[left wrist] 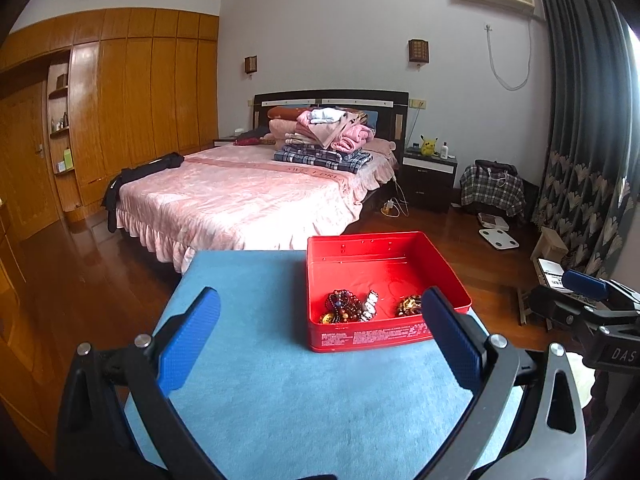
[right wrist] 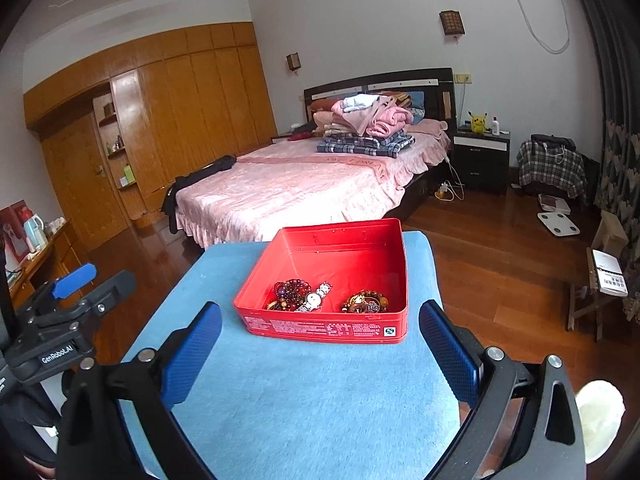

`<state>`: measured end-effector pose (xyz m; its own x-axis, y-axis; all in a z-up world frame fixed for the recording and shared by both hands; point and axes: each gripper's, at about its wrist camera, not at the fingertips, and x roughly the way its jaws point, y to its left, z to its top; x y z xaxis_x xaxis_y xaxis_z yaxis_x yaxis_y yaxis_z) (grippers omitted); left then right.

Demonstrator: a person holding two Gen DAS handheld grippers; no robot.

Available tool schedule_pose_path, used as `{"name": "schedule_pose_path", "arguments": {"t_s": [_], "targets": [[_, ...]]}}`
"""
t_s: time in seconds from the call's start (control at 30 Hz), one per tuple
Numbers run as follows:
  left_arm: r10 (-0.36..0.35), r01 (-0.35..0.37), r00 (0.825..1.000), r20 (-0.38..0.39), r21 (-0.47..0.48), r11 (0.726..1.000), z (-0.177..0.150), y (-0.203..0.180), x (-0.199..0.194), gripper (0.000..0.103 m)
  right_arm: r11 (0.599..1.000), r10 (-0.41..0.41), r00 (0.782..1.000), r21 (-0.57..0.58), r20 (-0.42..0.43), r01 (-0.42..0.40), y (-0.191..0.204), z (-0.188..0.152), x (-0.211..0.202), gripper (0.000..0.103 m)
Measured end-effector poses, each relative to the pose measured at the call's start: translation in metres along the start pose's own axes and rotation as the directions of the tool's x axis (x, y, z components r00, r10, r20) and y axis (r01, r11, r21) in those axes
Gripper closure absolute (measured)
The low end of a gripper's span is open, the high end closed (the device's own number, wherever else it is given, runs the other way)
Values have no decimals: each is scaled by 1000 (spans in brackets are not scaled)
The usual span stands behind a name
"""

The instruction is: Organize jewelry

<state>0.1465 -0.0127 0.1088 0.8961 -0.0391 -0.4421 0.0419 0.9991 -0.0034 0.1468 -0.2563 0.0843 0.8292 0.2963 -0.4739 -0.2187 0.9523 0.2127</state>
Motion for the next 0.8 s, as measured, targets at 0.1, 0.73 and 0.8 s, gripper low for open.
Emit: {"name": "schedule_pose_path", "arguments": {"t_s": [0.1,0.73,0.8], "targets": [[-4,4,1000,11,7,1000,-1,-1,-8,5,1000,5,1000,-3,10,-5,1,0,-6,6],[-14,14,999,37,2,1000,-3,-7,-25,5,1000,16,999,-23,35,-15,15,-3,-22,6],[-14,14,999,34,0,1000,-4,-7,-25,5,1000,17,999,-22,33,-16,15,-3,-23,6]]}}
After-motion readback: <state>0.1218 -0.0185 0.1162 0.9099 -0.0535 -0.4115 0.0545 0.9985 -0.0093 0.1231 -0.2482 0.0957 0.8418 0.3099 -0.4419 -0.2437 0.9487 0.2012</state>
